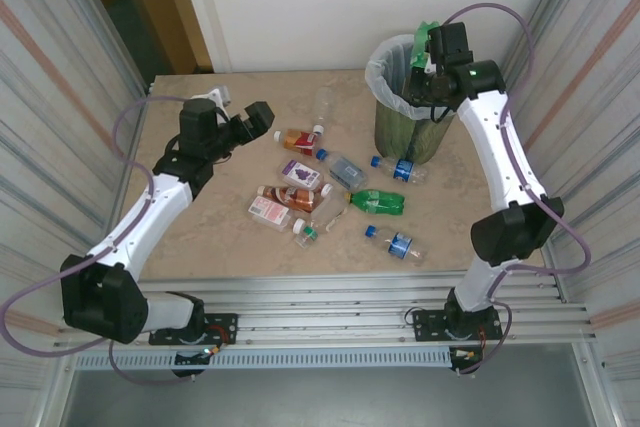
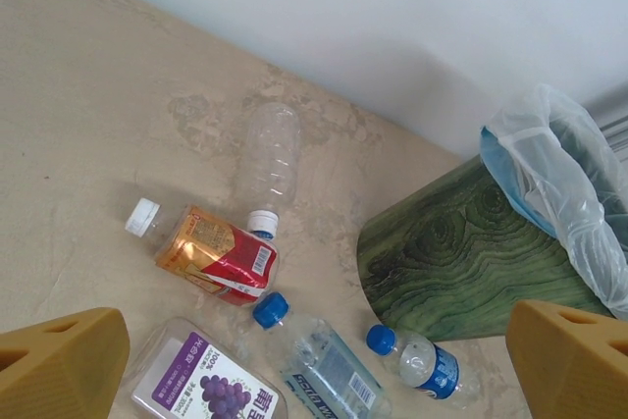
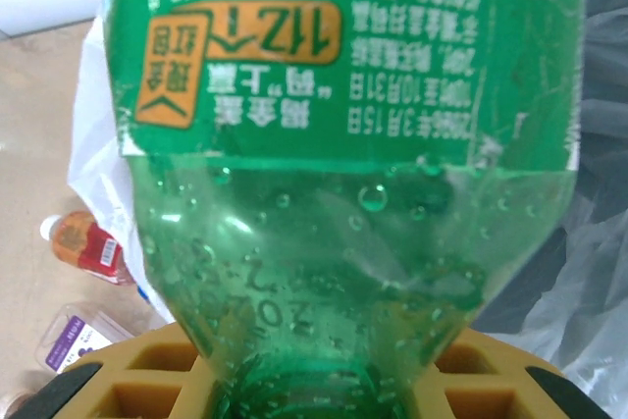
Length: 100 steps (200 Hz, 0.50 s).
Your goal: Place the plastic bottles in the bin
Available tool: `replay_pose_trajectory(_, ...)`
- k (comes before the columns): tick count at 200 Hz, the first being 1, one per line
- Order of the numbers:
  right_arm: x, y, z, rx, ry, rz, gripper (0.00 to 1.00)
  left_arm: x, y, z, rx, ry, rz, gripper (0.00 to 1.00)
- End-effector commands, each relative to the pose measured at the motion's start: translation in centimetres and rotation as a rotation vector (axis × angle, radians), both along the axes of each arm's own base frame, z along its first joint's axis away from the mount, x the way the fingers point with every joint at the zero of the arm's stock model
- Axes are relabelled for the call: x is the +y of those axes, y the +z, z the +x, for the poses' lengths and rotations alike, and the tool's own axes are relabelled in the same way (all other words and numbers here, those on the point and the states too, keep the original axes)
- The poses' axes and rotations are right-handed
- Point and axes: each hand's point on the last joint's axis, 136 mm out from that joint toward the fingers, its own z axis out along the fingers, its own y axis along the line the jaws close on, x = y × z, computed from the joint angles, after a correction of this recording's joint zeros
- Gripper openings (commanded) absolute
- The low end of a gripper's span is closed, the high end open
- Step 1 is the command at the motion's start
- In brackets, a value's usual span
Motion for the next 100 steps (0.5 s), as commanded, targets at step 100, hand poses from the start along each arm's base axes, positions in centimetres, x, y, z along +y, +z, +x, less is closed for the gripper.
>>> replay_pose_trajectory(100,-2.1,-1.3,1.6,0.049,-0.031,-0.122,0.43,-0.3,-2.8,2.1,0.090,-0.007,0.075,0.99)
